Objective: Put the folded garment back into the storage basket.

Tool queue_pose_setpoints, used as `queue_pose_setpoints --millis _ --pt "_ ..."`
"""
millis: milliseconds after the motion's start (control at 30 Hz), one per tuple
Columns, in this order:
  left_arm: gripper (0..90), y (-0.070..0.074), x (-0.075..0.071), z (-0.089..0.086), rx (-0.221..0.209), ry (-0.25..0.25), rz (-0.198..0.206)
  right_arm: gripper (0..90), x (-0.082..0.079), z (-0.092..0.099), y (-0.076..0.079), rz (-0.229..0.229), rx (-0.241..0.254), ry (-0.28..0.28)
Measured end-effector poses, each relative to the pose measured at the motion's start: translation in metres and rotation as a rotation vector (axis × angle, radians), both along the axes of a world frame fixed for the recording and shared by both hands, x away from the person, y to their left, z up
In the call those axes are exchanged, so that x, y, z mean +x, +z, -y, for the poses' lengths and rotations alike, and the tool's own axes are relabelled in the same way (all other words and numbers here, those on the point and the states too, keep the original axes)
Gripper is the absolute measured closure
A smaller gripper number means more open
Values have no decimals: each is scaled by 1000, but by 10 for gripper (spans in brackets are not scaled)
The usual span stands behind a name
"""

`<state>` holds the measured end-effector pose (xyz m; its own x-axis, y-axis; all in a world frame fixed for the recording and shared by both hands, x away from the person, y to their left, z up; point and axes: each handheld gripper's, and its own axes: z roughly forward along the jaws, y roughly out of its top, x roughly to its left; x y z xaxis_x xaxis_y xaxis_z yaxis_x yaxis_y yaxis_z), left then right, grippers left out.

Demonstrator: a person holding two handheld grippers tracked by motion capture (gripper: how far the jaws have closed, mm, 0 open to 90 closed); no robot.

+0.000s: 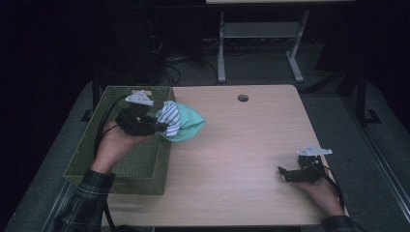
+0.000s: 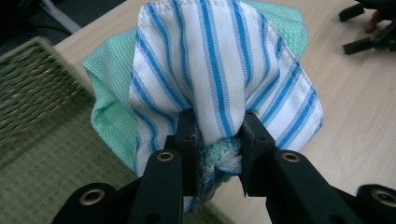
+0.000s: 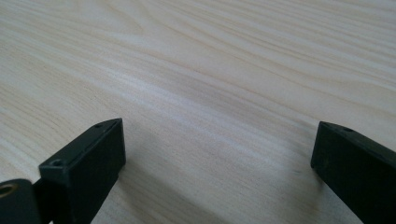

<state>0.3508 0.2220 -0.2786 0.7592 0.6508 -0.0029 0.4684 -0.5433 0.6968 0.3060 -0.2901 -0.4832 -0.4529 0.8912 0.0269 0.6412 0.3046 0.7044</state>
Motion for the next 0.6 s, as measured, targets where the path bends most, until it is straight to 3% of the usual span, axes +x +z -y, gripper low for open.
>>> queue_pose_setpoints --millis 600 --pt "719 -9 1 -62 17 191 15 28 0 0 0 -1 -1 -2"
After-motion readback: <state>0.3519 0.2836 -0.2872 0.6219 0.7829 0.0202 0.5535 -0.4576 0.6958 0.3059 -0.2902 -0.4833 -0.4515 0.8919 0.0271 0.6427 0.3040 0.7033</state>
